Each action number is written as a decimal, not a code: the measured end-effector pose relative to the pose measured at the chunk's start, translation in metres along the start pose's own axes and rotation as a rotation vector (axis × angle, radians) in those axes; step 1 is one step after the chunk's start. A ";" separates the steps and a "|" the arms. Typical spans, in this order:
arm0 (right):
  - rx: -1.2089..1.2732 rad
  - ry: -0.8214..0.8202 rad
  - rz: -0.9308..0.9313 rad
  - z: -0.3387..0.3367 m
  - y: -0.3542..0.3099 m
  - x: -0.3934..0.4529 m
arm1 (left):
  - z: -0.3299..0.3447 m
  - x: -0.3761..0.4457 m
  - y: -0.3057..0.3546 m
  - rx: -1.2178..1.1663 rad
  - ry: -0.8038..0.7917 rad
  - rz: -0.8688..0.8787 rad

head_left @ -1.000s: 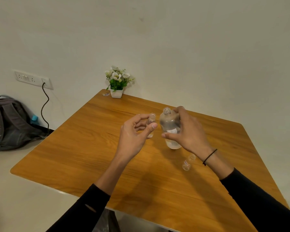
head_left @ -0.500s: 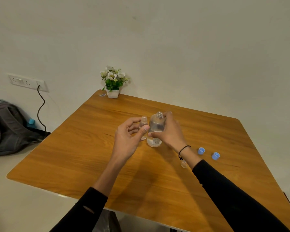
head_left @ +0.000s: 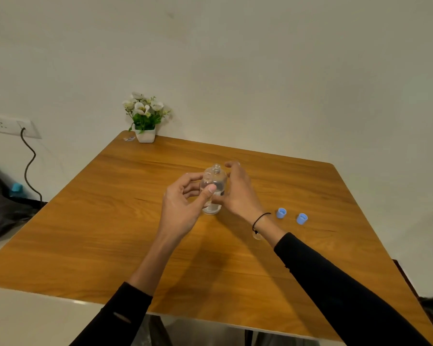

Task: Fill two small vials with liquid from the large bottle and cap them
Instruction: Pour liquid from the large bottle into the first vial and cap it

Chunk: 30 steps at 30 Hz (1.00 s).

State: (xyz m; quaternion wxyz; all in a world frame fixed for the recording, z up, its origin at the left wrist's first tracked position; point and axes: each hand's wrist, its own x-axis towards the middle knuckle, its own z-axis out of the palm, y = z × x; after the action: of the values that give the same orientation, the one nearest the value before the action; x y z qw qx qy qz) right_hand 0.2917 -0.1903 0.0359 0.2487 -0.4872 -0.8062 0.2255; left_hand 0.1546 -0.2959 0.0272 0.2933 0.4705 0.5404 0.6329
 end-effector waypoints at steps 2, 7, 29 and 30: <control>-0.056 0.043 -0.015 -0.019 0.005 -0.005 | 0.006 -0.001 0.001 -0.011 -0.013 0.005; -0.155 0.118 0.044 -0.071 0.045 -0.011 | 0.023 0.003 0.009 0.007 -0.024 0.032; -0.171 0.098 0.127 -0.084 0.115 -0.025 | 0.068 0.000 0.009 0.008 -0.100 0.026; -0.034 0.114 0.120 -0.091 0.108 -0.026 | 0.069 0.001 0.009 0.008 -0.102 0.034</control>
State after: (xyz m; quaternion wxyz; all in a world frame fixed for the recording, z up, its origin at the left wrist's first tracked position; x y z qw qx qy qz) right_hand 0.4307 -0.1568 0.0363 0.2719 -0.5507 -0.7639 0.1984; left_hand 0.2183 -0.2686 0.0342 0.3075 0.5124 0.5194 0.6108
